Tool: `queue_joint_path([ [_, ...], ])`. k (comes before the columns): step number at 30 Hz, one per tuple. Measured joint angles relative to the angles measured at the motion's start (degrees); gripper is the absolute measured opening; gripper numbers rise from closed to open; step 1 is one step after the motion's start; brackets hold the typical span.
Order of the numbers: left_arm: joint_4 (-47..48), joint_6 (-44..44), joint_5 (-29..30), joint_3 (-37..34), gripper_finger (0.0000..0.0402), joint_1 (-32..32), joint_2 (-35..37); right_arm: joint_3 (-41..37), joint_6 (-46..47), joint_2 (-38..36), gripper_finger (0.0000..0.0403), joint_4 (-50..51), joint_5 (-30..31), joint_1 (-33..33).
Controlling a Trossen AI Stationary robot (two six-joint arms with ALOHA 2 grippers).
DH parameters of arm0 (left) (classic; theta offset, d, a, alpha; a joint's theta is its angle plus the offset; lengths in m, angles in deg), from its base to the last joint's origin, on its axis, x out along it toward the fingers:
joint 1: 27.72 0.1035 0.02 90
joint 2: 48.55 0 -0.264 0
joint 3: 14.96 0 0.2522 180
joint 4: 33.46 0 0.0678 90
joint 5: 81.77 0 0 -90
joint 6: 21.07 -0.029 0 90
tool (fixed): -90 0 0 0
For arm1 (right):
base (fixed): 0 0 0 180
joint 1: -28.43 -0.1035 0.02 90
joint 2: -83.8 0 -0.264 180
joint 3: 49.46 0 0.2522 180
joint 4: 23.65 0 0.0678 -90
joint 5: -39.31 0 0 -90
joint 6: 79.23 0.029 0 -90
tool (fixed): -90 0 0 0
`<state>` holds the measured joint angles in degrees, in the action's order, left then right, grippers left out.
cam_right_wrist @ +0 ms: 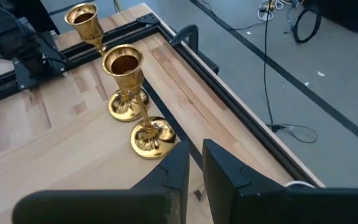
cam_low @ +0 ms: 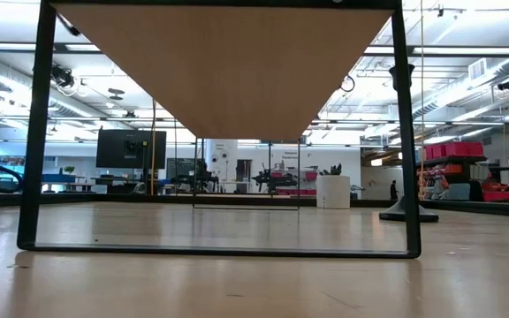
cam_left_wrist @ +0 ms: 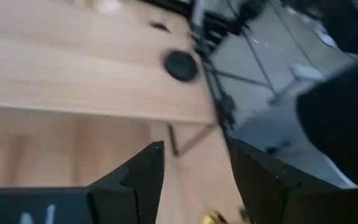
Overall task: Pick & Place candle stick holders
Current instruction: Put the gold candle holder on the shelf aligned with the other gold candle holder
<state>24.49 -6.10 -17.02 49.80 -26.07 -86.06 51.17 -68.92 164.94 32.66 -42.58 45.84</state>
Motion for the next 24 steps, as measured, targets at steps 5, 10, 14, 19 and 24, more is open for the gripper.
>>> queue_joint_path([
  [5, 1.3, 4.6, 0.5, 0.0, 0.0165, -9.6, 0.6, 0.0, 2.8, 0.0, 0.0048, 0.0, 0.0, 0.0],
  [10, 2.0, 8.6, 4.7, 0.0, 0.0141, -19.6, 0.0, 0.0, 3.2, 0.0, 0.0048, 0.1, 0.0, 0.0],
  [14, 2.0, 11.3, 8.3, 0.0, 0.0127, -26.7, -0.6, 0.0, 4.4, 0.0, 0.0048, 0.1, 0.0, 0.0],
  [19, 1.9, 15.6, 11.8, 0.0, 0.0122, -34.2, -3.3, 0.0, 6.0, 0.0, 0.0048, 0.1, 0.0, 0.0],
  [24, 1.3, 17.8, 13.8, 0.0, 0.0126, -41.3, -8.2, 0.0, 7.3, 0.0, 0.0048, 0.1, 0.0, 0.0],
])
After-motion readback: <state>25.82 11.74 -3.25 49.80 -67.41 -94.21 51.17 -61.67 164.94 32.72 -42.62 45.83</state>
